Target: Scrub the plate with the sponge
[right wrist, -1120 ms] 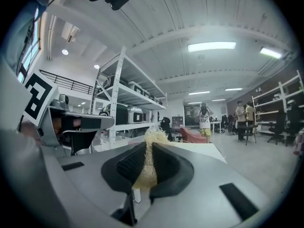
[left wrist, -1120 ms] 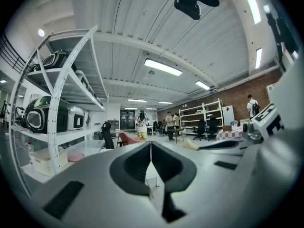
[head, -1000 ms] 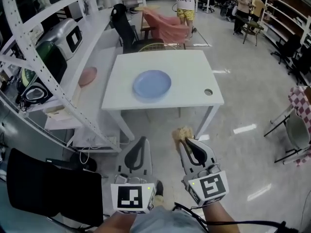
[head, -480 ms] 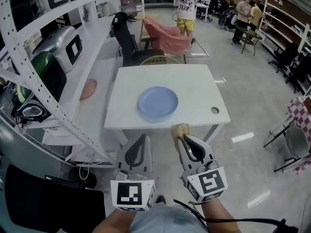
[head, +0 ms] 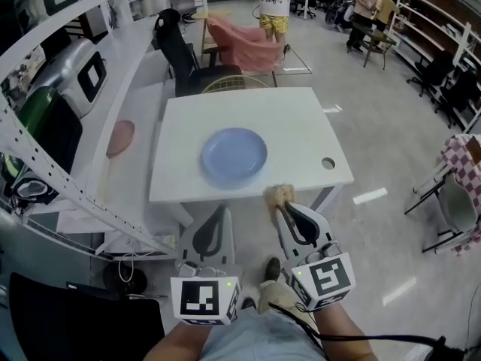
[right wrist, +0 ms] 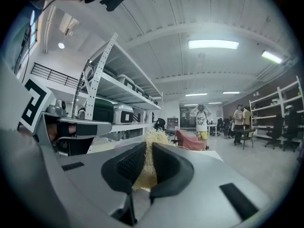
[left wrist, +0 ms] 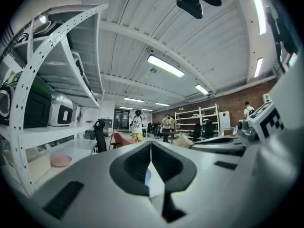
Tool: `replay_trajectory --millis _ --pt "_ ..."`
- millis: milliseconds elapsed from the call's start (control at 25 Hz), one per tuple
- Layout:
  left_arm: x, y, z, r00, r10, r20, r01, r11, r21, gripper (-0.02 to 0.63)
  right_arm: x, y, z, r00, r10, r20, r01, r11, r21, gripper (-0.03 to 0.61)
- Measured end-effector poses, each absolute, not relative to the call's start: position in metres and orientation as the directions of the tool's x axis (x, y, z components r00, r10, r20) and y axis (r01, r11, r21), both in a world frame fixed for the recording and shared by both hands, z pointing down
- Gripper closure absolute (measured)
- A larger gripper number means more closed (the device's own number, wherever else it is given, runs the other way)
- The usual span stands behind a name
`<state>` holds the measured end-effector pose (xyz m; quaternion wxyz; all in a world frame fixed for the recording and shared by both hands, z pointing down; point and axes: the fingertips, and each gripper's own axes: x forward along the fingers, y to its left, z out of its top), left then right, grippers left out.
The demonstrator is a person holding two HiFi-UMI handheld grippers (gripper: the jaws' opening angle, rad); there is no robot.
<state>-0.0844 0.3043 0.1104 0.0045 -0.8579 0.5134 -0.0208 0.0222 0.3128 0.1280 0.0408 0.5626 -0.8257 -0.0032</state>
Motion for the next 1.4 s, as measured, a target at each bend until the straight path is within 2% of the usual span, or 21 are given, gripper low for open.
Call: replay_trajectory --millis 720,1400 --pt "-0.052 0.137 0.152 0.366 -0.913 0.180 -0.921 -0.383 -0.071 0.598 0.052 0.142 0.172 -0.476 -0.868 0.140 -0.878 0.477 -0.035 0.532" --pt "-0.050 0.061 0.103 0.223 -0.972 0.080 -0.964 -0.232 -0.127 0.598 0.061 0.042 0.126 -0.587 -0.809 0.034 -0.809 0.588 0.008 0.532"
